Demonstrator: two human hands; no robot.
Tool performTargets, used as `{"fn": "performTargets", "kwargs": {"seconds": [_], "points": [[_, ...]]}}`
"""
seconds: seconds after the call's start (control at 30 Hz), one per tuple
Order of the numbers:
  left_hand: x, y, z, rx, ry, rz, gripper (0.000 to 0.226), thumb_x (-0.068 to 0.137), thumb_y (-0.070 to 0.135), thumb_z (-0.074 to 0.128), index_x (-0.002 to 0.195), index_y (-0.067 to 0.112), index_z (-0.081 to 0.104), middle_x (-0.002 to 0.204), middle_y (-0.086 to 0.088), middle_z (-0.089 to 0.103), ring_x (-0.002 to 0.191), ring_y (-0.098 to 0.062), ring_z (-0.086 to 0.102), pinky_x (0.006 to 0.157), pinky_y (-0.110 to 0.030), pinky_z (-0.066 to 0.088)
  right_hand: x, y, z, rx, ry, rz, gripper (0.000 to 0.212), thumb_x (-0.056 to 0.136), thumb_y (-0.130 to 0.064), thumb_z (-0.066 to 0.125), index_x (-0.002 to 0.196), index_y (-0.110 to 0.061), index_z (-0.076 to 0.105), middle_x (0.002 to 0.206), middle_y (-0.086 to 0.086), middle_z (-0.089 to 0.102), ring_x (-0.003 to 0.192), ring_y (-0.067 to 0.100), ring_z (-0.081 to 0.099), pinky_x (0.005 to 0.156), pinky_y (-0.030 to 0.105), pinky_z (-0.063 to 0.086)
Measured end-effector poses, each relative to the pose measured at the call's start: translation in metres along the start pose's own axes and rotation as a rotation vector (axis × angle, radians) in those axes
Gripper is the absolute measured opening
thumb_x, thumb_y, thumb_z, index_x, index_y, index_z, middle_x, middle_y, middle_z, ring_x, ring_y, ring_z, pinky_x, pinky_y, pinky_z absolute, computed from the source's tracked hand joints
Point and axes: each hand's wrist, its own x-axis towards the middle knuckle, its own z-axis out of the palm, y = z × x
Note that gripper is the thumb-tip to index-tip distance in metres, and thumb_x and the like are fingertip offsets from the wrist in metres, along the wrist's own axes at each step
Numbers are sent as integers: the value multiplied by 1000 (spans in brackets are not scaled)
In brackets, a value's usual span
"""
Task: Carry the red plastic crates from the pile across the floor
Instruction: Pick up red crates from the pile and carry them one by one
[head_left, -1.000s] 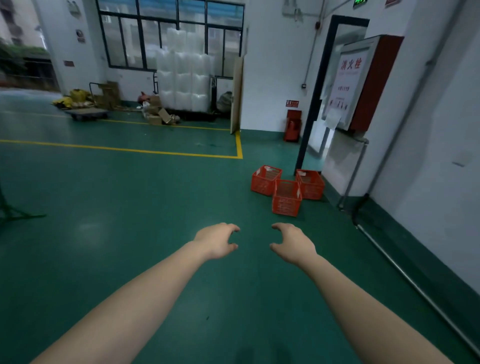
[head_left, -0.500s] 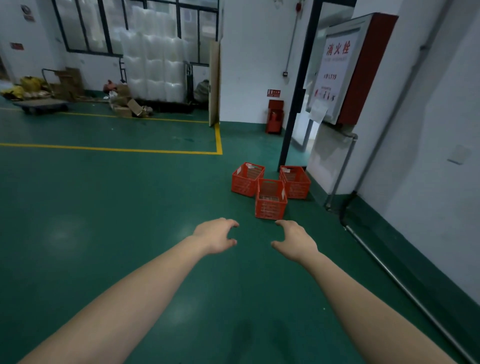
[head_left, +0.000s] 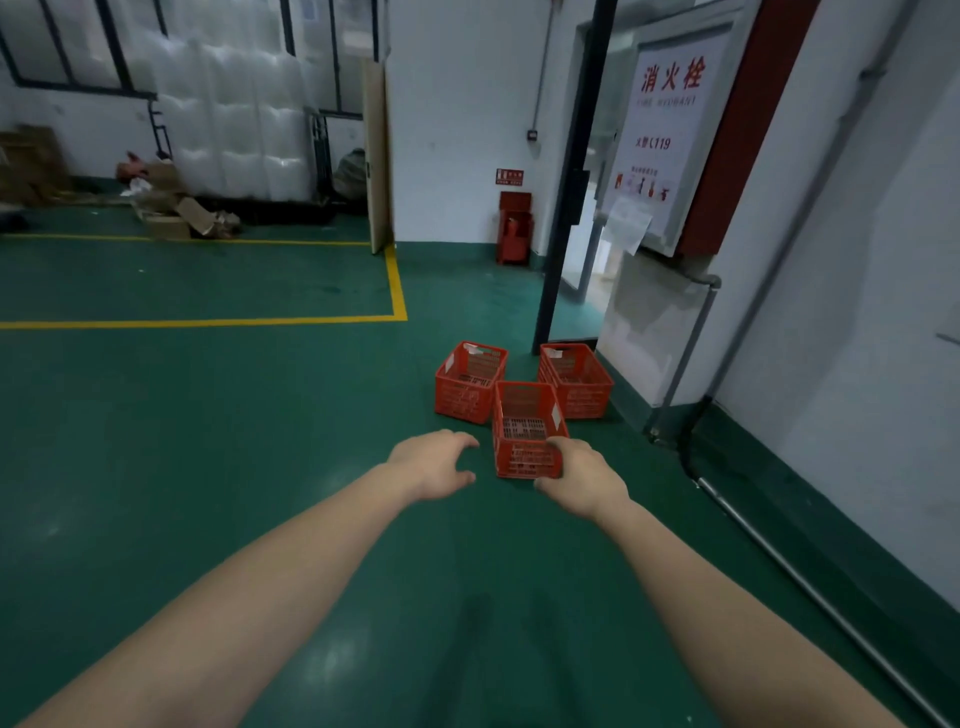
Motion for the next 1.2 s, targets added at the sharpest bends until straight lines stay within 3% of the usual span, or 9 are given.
{"fn": "performTargets", "kwargs": {"seconds": [0.37, 0.63, 0.9, 1.1, 1.2], "points": [[267, -61, -24, 46, -120, 63, 64, 90, 43, 59, 147, 26, 34, 146, -1, 44, 131, -22, 46, 103, -38, 42, 273, 25, 11, 37, -17, 45, 74, 80, -38, 69, 145, -21, 38, 143, 6, 45, 129, 26, 45, 104, 44, 43], [441, -102, -59, -10, -120, 59, 62, 91, 40, 59, 146, 23, 37, 145, -2, 46, 131, -21, 45, 106, -34, 39, 452, 35, -5, 44, -23, 81, 77, 83, -36, 69, 148, -17, 33, 147, 6, 40, 135, 24, 39, 109, 43, 38], [613, -172, -54, 11, -213, 135, 60, 90, 38, 60, 144, 22, 39, 140, -3, 49, 127, -21, 49, 103, -33, 41, 612, 41, 23, 82, -68, 220, 78, 80, -39, 70, 147, -19, 34, 144, 2, 42, 131, 22, 42, 108, 42, 40], [768, -224, -77, 42, -289, 302, 51, 91, 32, 62, 138, 18, 48, 133, -6, 55, 121, -22, 52, 101, -31, 41, 738, 33, 37, 161, -44, 346, 48, 82, -30, 71, 125, -19, 53, 122, 1, 54, 117, 22, 52, 99, 40, 46], [834, -244, -81, 91, -309, 363, 55, 90, 34, 61, 141, 21, 44, 136, -3, 54, 122, -21, 52, 100, -34, 44, 787, 35, 51, 229, -23, 424, 46, 74, -34, 73, 116, -27, 55, 115, -3, 58, 110, 20, 58, 93, 42, 51]]}}
